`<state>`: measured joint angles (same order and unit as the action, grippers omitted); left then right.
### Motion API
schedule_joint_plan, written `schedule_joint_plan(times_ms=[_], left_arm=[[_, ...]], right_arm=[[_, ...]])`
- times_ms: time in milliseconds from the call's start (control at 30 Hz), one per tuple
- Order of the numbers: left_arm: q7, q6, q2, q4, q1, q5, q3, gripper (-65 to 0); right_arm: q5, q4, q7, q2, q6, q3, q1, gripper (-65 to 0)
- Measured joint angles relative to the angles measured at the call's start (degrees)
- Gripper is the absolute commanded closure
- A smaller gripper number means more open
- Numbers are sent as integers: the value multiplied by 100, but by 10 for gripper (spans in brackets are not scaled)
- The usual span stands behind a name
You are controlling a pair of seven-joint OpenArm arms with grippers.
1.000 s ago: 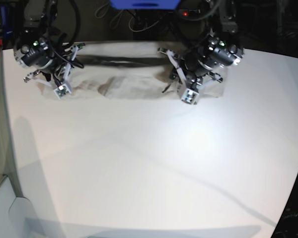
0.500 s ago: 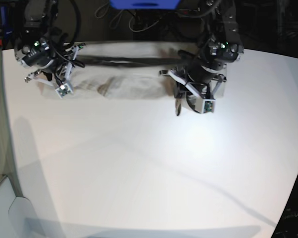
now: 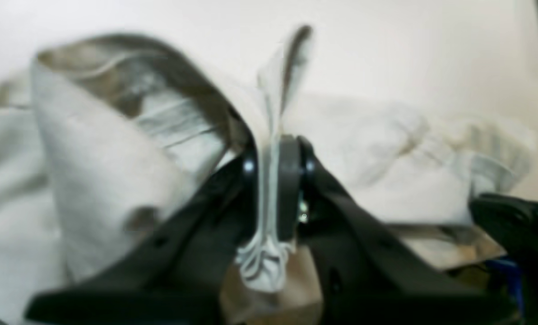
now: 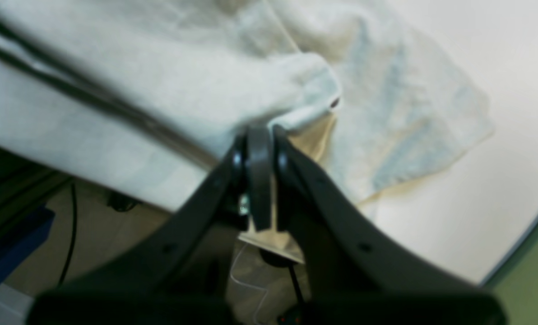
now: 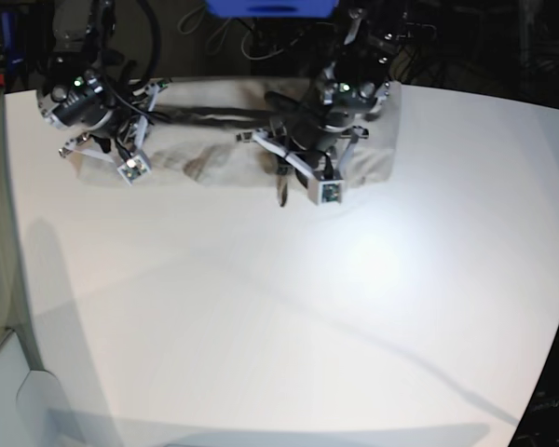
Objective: Layout the t-shirt on the table in an organized manner, then fold the t-shirt properly
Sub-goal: 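Move the left gripper to the strip's middle and grasp the fabric, then fold the strip end held by the left gripper toward the right gripper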
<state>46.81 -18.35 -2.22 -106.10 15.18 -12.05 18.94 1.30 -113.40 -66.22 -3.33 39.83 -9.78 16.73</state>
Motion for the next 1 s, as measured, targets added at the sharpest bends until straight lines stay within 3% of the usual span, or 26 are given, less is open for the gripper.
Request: schedule_joint_plan(times_ms=[533, 600, 767, 833, 1000], left_arm=[[57, -13, 28, 267, -238, -22, 529, -8], [90, -13, 24, 264, -302, -50, 533, -43], [70, -13, 28, 249, -284, -28, 531, -302], [59, -11, 28, 249, -269, -24, 529, -374], [50, -11, 31, 168, -267, -44, 555, -332]], right_arm=[[0, 0, -2, -4, 0, 0, -2, 0], [0, 0, 0, -4, 0, 0, -2, 0], [2, 0, 0, -20, 0, 4, -2, 0], [0, 0, 0, -28, 0, 7, -2, 0], [0, 0, 0, -33, 0, 7, -2, 0]])
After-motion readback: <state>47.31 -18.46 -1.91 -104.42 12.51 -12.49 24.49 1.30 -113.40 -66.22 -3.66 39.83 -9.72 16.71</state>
